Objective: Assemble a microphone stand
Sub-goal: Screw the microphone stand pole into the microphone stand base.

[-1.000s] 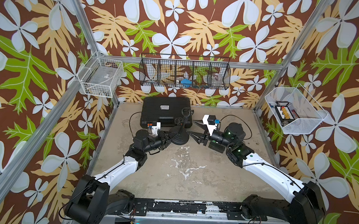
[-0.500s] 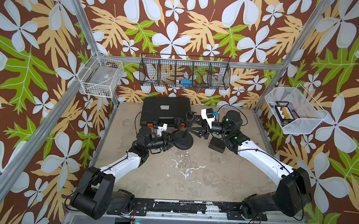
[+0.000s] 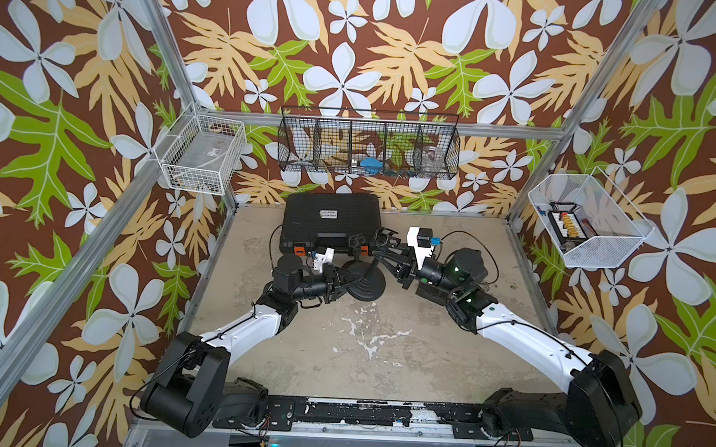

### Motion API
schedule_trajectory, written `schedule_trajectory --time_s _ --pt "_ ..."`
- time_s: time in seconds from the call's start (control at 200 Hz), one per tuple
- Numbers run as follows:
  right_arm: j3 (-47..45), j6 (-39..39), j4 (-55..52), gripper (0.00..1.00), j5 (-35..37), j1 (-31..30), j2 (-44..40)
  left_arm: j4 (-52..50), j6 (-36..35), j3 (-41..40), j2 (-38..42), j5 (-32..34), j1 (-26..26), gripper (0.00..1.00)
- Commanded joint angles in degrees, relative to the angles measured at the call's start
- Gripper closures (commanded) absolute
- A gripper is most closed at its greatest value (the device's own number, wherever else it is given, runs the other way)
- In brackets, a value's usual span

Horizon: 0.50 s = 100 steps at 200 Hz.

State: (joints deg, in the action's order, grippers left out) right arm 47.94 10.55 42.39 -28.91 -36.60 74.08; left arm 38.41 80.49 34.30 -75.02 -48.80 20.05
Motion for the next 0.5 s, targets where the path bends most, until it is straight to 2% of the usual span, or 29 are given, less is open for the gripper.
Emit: schedule_trajectory --time_s 0.0,0.075,0.11,0.185,0.25,0.315,0.39,0.425,0.495 --pt "-1.18 0.50 -1.74 1.00 33.43 -7.04 -1.99 5.86 1.26 0.15 0.91 5.66 -0.18 1.00" --pt "-0.31 -1.52 -4.38 1.00 55.04 -13.96 -1.16 5.28 0.94 0.26 1.02 6.88 -0.19 1.00" --pt "0.79 -2.00 -6.08 1.00 62.65 -16.29 -0.08 5.27 0.54 0.15 1.10 7.37 -0.15 1.00" --pt "2.47 -4.87 -6.69 1.00 69.76 -19.54 2.05 3.80 -0.49 0.15 1.60 8.89 -0.19 1.00" --pt "2.77 -7.02 -5.53 1.00 71.35 -20.81 3.05 2.67 -1.14 0.15 2.08 9.79 -0.19 1.00" --pt "2.49 -6.51 -5.08 1.00 68.70 -20.83 2.62 1.28 -1.86 0.39 2.39 10.41 -0.19 1.00" --pt "1.15 -6.31 -3.36 1.00 60.86 -19.69 1.42 0.70 -2.37 0.67 2.52 10.82 -0.17 1.00" --pt "0.80 -4.95 -3.65 0.95 54.23 -17.96 0.79 0.70 -2.47 0.81 2.58 10.96 -0.19 1.00" --pt "0.26 0.22 -3.96 0.75 32.84 -11.31 0.27 1.57 -2.53 0.69 2.58 10.92 -0.19 1.00"
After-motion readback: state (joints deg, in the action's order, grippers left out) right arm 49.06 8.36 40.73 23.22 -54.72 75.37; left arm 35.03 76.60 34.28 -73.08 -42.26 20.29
